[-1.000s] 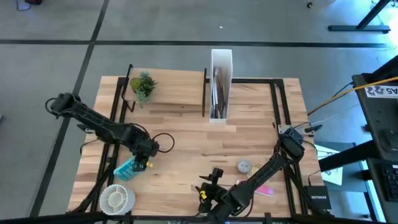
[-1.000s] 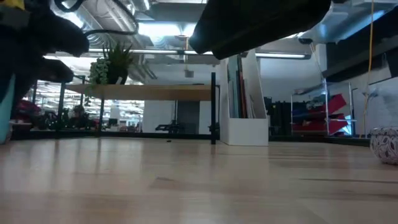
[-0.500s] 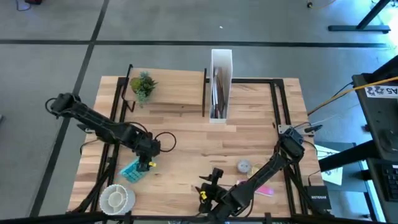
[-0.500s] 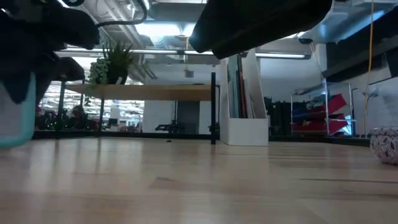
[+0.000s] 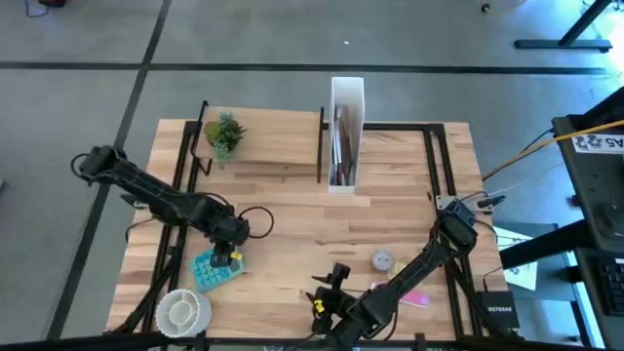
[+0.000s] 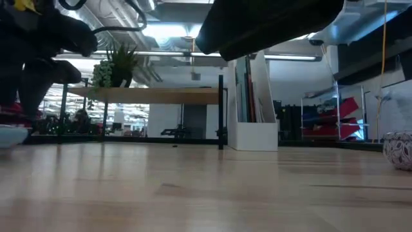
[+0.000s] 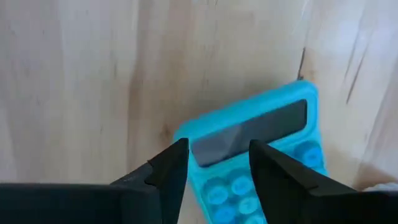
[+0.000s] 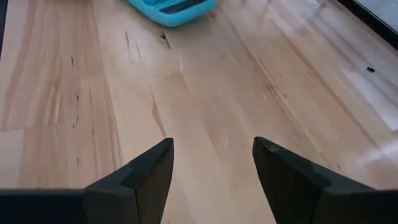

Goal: Stock shelves
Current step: Remove the potted plant from the shelf

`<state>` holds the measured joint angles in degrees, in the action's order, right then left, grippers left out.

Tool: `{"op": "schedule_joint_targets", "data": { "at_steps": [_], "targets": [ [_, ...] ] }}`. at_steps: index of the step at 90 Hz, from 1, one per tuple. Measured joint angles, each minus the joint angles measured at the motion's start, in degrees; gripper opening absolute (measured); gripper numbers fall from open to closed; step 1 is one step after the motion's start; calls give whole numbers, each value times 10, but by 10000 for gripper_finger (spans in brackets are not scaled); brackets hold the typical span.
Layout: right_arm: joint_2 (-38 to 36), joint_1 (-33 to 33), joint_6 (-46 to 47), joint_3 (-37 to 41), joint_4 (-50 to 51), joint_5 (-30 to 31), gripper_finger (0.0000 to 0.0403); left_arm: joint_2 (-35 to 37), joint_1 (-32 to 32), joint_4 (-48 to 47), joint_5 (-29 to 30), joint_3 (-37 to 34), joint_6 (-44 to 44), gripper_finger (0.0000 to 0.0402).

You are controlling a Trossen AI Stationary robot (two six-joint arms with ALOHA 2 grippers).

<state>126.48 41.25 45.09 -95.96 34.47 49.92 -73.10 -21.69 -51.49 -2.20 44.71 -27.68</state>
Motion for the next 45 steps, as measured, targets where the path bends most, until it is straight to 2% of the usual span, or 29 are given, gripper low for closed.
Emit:
{"op": "schedule_joint_targets", "data": {
  "at_steps": [12, 24, 38, 45],
  "targets": [
    [0, 0, 0, 0, 1, 0, 207, 8, 0, -44, 10, 22, -8, 152],
    [0, 0, -2, 0, 1, 0, 207, 40, 0, -87, 51, 68, -30, 152],
    [0, 0, -8, 0, 4, -5, 207, 99, 0, -100, 146, 139, -59, 152],
    [-9, -15, -46, 0, 13, -57, 207, 131, 0, -98, 222, 173, -72, 152]
  ]
}}
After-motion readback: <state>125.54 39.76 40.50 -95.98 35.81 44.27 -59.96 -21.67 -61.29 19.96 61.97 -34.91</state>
